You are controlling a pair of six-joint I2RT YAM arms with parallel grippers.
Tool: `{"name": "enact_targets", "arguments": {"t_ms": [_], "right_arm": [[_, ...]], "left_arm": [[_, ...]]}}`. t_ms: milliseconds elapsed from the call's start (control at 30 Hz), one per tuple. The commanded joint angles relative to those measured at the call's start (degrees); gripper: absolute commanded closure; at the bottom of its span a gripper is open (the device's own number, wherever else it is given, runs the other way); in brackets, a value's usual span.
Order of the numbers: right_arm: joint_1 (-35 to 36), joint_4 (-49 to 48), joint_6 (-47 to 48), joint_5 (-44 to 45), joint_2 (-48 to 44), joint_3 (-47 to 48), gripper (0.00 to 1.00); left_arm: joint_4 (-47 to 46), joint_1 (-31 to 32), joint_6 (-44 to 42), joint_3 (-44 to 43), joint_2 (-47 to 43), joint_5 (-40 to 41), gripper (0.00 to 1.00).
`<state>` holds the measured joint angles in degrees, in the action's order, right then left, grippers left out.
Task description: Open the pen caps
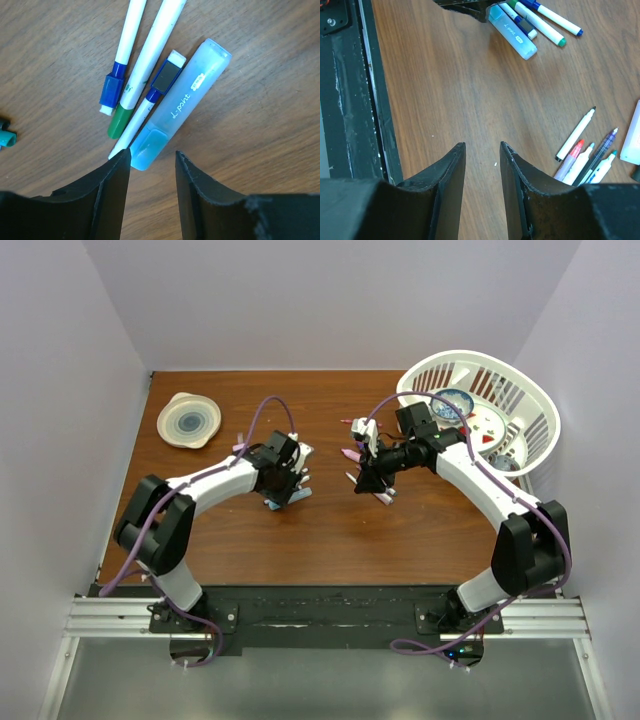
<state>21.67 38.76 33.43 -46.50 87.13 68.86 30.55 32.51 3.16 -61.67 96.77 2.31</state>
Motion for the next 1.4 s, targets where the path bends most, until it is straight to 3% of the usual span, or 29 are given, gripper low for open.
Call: {"name": "enact_targets", "arguments": {"t_ms": [0,467,667,1167,1367], "right_arm": [[-0.2,-0.4,0.1,-2.4,0.8,-0.2,0.62],[-0.2,-0.2,0.3,-2.5,0.7,0.0,0.62],[-0.2,-0.1,0.3,-2.6,0.7,0.0,0.62],[-0.2,-0.1,0.4,-2.6,0.7,0.0,0.62],[-0.3,-0.1,0.4,-2.6,0.8,0.0,0.62]], "left_arm": [[0.5,-0.2,-1.7,-2.6,0.8,1.2,0.55],[1.4,0.4,-1.5,-1.9,2.3,0.7,0.65],[1.5,0.7,-1.5,-1.9,2.3,2.9,0.61],[1.6,3.1,-1.5,-0.7,3.1,1.5,0.63],[1.6,3.8,-1.2,-0.6,3.3,2.5,0.58]]}}
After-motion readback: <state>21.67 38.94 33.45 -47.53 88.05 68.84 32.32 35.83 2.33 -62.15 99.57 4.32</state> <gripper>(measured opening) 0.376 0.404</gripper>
